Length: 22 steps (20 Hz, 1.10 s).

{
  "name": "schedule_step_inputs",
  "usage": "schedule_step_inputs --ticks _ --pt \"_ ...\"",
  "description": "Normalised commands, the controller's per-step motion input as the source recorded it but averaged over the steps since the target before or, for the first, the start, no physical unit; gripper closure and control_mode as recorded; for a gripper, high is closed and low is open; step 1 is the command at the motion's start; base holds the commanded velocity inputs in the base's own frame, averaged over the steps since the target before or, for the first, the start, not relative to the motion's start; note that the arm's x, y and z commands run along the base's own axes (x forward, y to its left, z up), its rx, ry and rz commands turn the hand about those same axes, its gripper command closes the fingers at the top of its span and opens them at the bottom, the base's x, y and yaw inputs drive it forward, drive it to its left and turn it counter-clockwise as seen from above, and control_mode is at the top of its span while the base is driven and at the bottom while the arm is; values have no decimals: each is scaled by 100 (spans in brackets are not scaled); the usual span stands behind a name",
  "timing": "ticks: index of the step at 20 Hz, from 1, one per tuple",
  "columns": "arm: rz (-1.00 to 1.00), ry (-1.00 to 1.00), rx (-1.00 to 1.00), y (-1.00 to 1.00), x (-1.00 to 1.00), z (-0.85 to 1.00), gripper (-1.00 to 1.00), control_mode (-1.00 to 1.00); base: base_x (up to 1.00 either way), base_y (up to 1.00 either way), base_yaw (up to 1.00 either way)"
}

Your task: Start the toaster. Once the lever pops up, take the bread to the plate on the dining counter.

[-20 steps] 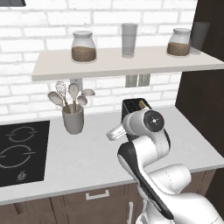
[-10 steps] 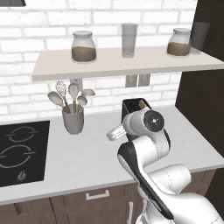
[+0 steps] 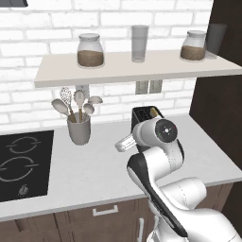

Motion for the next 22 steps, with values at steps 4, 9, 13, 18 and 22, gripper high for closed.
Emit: schedule_step_inputs --ticks 4,9,13,18,22 --pt "0 0 0 0 0 0 -100 -100 0 0 0" --pt "0 0 0 0 0 0 -100 -100 0 0 0" --pt "0 0 0 0 0 0 -100 -100 0 0 0" --pt "0 0 0 0 0 0 -100 -100 0 0 0" --pt "0 0 0 0 0 0 -100 -100 0 0 0"
